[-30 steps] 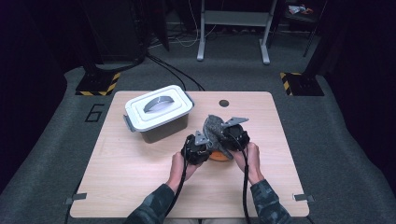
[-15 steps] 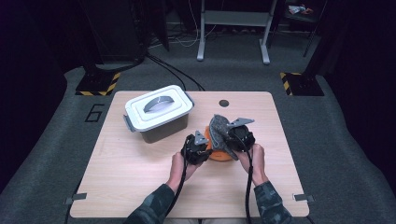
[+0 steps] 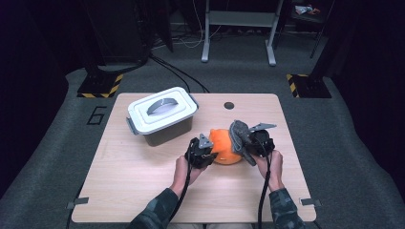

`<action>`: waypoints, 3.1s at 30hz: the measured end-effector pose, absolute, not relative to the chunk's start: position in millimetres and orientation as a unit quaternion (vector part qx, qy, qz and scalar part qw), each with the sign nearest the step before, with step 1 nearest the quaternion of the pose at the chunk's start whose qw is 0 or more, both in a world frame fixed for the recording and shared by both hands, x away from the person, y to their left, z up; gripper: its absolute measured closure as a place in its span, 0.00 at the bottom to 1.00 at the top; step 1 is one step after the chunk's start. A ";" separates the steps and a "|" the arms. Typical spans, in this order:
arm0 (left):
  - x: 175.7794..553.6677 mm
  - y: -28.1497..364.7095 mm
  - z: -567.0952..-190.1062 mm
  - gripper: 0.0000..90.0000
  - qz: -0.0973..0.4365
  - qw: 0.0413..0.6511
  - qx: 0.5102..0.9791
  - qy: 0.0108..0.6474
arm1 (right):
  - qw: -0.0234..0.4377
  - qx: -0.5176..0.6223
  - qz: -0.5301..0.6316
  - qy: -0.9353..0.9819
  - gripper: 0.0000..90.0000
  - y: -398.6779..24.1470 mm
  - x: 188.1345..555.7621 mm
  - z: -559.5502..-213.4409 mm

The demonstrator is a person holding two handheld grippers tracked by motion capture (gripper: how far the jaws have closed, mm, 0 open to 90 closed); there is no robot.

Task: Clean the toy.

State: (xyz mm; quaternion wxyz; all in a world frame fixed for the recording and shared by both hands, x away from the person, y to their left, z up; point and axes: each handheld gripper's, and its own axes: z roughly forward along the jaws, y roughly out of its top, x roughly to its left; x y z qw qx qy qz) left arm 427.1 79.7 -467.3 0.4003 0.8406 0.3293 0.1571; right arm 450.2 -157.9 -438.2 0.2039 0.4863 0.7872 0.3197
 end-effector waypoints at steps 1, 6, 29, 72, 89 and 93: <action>427.1 79.6 -467.3 0.82 0.157 0.400 0.841 0.329 | 0.204 0.491 0.320 0.784 0.83 -161.1 451.2 -440.4; 427.2 79.6 -467.6 0.82 0.156 0.401 0.839 0.332 | 0.190 0.515 0.307 0.777 0.83 -174.3 456.7 -456.2; 426.3 77.1 -465.0 0.82 0.161 0.406 0.838 0.328 | 0.215 0.458 0.361 0.784 0.83 -151.7 440.2 -400.1; 427.1 78.5 -468.9 0.82 0.152 0.405 0.837 0.334 | 0.201 0.494 0.300 0.791 0.82 -163.5 454.0 -444.6; 430.1 84.9 -472.5 0.82 0.148 0.408 0.834 0.340 | 0.148 0.543 0.262 0.784 0.82 -182.0 468.3 -490.6; 430.6 86.1 -472.2 0.82 0.147 0.405 0.836 0.339 | 0.167 0.549 0.259 0.777 0.83 -186.8 461.8 -478.0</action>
